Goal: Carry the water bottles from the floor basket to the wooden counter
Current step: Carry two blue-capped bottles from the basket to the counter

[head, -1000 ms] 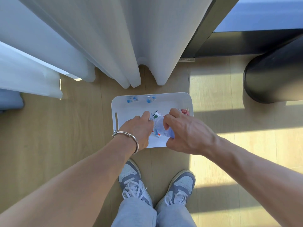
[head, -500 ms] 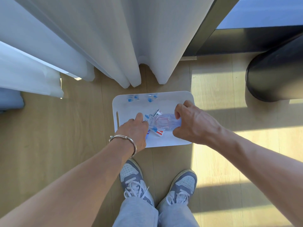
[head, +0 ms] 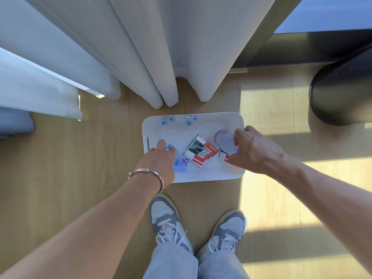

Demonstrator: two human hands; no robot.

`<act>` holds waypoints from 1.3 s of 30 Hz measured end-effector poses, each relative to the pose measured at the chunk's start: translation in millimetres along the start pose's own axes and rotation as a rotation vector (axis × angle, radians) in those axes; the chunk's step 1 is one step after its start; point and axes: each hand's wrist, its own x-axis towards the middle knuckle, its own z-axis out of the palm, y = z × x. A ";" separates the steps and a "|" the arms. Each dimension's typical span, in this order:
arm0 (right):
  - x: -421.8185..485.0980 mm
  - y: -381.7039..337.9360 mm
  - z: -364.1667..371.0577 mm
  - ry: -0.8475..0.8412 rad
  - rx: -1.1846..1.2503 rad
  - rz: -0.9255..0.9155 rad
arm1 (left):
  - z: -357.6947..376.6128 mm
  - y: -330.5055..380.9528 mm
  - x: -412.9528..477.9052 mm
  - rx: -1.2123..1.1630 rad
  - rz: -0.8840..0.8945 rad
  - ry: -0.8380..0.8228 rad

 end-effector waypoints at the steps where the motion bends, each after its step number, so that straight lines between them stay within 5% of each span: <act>1: -1.7 -0.4 1.1 -0.002 0.007 -0.019 | -1.0 -0.1 1.1 -0.007 0.003 -0.005; 12: -18.6 -27.5 10.0 -0.174 -0.065 -0.336 | -7.3 12.1 11.3 -0.090 0.042 -0.064; 28: -16.1 -28.6 21.9 -0.179 -0.100 -0.403 | -2.0 14.2 4.8 0.020 0.179 -0.041; 39: -1.1 -33.8 31.4 -0.247 -0.074 -0.292 | -7.5 13.3 1.0 0.032 0.238 -0.039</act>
